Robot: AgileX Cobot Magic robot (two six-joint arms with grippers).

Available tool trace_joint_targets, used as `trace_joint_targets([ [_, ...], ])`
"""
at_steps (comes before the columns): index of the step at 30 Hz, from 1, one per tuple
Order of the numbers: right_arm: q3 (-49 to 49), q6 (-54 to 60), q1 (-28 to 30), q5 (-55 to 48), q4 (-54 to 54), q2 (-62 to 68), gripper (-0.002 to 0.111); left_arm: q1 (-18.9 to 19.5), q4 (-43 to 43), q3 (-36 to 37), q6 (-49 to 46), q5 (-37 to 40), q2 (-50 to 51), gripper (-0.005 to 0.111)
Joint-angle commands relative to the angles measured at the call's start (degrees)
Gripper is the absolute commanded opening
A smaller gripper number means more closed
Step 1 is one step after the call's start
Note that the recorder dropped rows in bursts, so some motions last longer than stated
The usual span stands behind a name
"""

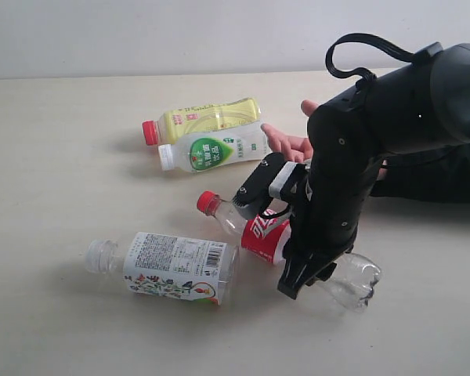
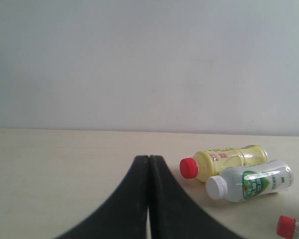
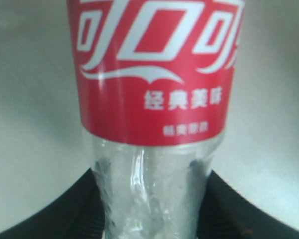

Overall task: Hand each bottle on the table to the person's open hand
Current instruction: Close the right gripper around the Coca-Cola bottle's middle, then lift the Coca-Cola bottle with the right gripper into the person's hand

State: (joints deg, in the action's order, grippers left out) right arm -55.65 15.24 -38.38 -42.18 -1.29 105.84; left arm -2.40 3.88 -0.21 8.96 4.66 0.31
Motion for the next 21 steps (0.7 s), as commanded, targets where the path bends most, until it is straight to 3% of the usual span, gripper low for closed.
trace_joint_targets([
  [1, -0.2, -0.4, -0.2, -0.1, -0.3, -2.6, 0.0, 0.1, 0.1, 0.2, 0.2, 0.1, -0.3, 0.0],
  [17, -0.2, -0.7, -0.2, -3.5, 3.1, -17.4, 0.0, 0.1, 0.1, 0.2, 0.2, 0.1, -0.3, 0.0],
  [21, -0.2, -7.0, -0.2, -4.0, 4.2, -22.1, 0.0, 0.1, 0.1, 0.2, 0.2, 0.1, -0.3, 0.0],
])
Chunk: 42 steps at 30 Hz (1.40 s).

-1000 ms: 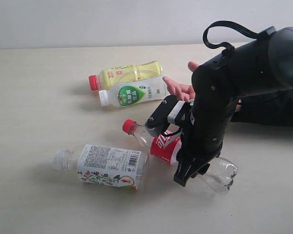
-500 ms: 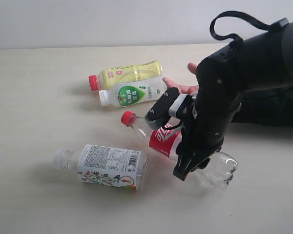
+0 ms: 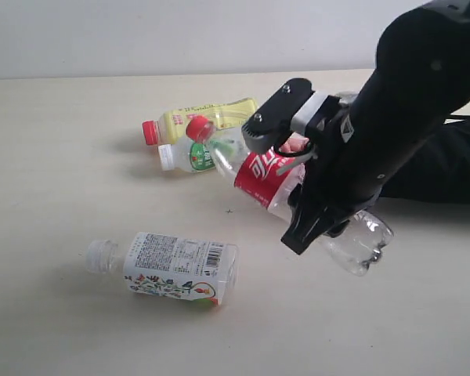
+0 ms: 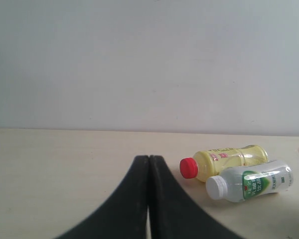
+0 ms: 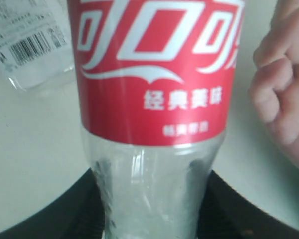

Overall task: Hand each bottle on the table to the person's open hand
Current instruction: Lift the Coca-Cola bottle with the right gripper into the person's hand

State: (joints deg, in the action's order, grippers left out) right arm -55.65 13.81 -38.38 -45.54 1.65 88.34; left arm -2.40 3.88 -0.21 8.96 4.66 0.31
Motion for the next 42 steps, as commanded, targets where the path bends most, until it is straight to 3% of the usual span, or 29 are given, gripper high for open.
trace_joint_targets([
  [1, -0.2, -8.9, -0.2, -0.7, 0.7, -6.1, 0.0, 0.1, 0.1, 0.2, 0.2, 0.1, -0.3, 0.0],
  [6, -0.2, -23.8, -0.2, -2.0, -8.4, -10.9, 0.0, 0.1, 0.1, 0.2, 0.2, 0.1, -0.3, 0.0],
  [11, -5.0, -39.2, 1.4, -10.9, -18.8, -10.6, 0.0, 0.1, 0.1, 0.2, 0.2, 0.1, -0.3, 0.0],
  [18, -14.7, -29.2, 8.5, -15.6, -0.3, -2.7, 0.0, 0.1, 0.1, 0.2, 0.2, 0.1, -0.3, 0.0],
  [29, -16.2, -30.0, 10.2, -14.8, -2.8, 13.4, 0.0, 0.1, 0.1, 0.2, 0.2, 0.1, -0.3, 0.0],
  [35, -16.3, -31.0, 10.5, -8.9, -3.7, 13.7, 0.0, 0.1, 0.1, 0.2, 0.2, 0.1, -0.3, 0.0],
  [42, -16.3, -31.0, 11.2, -9.3, -4.1, 13.7, 0.0, 0.1, 0.1, 0.2, 0.2, 0.1, -0.3, 0.0],
])
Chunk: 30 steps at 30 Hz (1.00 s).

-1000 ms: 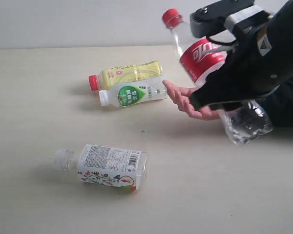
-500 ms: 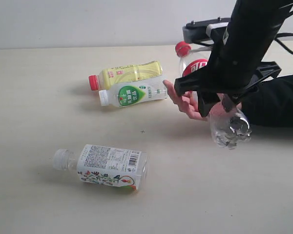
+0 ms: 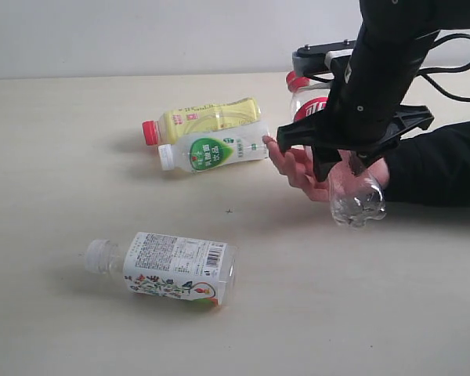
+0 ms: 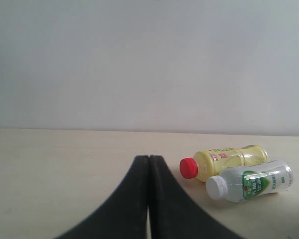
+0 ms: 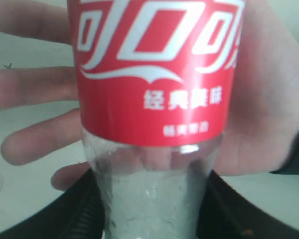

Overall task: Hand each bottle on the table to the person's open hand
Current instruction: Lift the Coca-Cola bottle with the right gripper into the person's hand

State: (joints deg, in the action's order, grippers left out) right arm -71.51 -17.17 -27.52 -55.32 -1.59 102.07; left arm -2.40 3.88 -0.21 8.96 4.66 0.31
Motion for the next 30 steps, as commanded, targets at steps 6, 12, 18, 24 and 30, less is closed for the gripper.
trace_joint_targets([
  [6, -0.2, 0.0, 0.3, 1.0, -0.9, 0.2, 0.0, 0.1, 0.1, 0.2, 0.2, 0.1, -0.3, 0.0],
  [12, -0.2, 0.0, 0.3, 1.0, -0.9, 1.8, 0.0, 0.1, 0.1, 0.2, 0.2, 0.1, -0.3, 0.0],
  [18, -0.2, 0.0, 0.3, 1.1, -0.9, 2.9, 0.017, 0.1, 0.1, 0.2, 0.2, 0.1, -0.3, 0.0],
  [24, -0.2, 0.7, 0.3, 1.1, -0.9, 2.9, 0.048, 0.1, 0.1, 0.2, 0.2, 0.1, -0.3, 0.0],
  [30, -0.2, 2.5, 0.3, 2.1, -0.9, 2.9, 0.075, 0.1, 0.1, 0.2, 0.2, 0.1, -0.3, 0.0],
])
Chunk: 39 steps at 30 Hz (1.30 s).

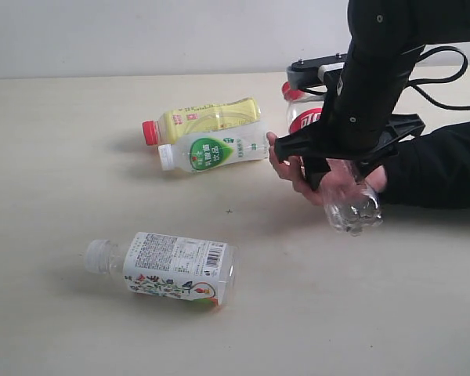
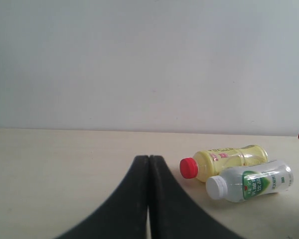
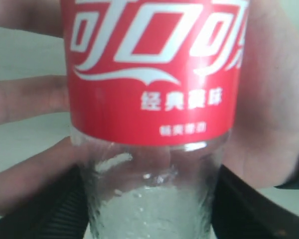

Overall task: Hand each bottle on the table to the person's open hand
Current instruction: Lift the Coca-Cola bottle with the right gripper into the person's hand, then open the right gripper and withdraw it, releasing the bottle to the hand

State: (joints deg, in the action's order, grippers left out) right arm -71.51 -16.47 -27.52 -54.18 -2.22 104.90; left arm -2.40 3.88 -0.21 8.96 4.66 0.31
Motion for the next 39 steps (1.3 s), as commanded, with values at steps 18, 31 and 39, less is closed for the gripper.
trace_joint_targets([
  [18, -2.6, 3.6, 0.2, -1.8, -1.1, -8.0, 0.099, 0.1, 0.1, 0.2, 0.2, 0.1, -0.3, 0.0],
  [31, 2.8, 28.4, 0.2, -1.5, 22.8, -29.2, 0.069, 0.1, 0.1, 0.2, 0.2, 0.1, -0.3, 0.0],
  [39, 14.7, 34.5, 0.2, 2.3, 22.8, -45.0, 0.026, 0.1, 0.1, 0.2, 0.2, 0.1, -0.3, 0.0],
])
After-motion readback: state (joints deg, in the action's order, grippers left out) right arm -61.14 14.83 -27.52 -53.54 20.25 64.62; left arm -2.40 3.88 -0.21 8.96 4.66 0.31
